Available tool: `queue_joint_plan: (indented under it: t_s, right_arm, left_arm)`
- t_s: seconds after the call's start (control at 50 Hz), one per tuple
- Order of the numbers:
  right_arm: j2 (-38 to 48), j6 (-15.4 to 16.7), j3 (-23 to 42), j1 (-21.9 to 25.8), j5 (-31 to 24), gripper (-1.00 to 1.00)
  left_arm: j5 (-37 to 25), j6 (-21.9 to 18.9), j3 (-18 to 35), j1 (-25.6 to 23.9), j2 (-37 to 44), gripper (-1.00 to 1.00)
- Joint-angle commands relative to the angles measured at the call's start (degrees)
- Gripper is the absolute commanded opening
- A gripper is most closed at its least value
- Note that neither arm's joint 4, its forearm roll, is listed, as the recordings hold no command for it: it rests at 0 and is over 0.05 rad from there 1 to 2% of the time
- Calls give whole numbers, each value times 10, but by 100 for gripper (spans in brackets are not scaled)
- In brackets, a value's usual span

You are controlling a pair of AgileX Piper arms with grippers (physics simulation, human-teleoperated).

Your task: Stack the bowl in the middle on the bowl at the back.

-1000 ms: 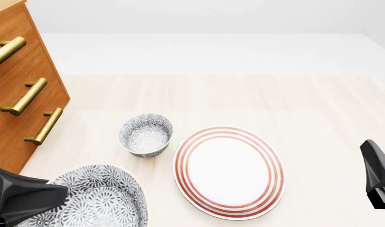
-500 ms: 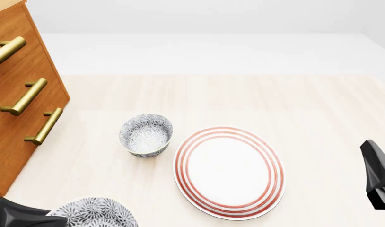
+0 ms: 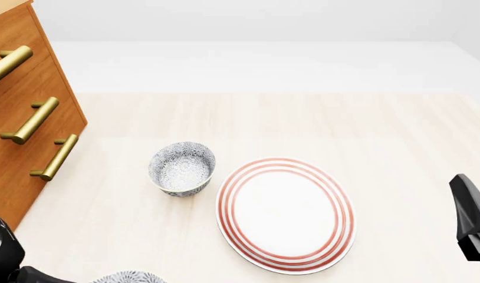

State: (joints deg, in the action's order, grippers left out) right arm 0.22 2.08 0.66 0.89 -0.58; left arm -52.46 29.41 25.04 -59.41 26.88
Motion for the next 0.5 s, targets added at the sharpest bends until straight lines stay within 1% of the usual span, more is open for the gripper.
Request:
queue_joint_plan:
  t_s: [0.02,0.12,0.18,0.2,0.34,0.5]
  right_arm:
    - [0,0,0,0,0,100]
    - [1,0,0,1,2,100]
    - [1,0,0,1,2,100]
    - [0,0,0,1,1,100]
    - [0,0,0,1,0,100]
    - [0,1,0,1,-1,100]
  left_arm:
    - [11,7,-24,-12,1,-100]
    - [23,19,-19,-33,12,-100]
    - [21,14,-17,-31,13,-100]
    - [21,13,-14,-32,15,100]
    - [21,12,-6,-40,18,100]
    - [-2,3,0,-28,4,100]
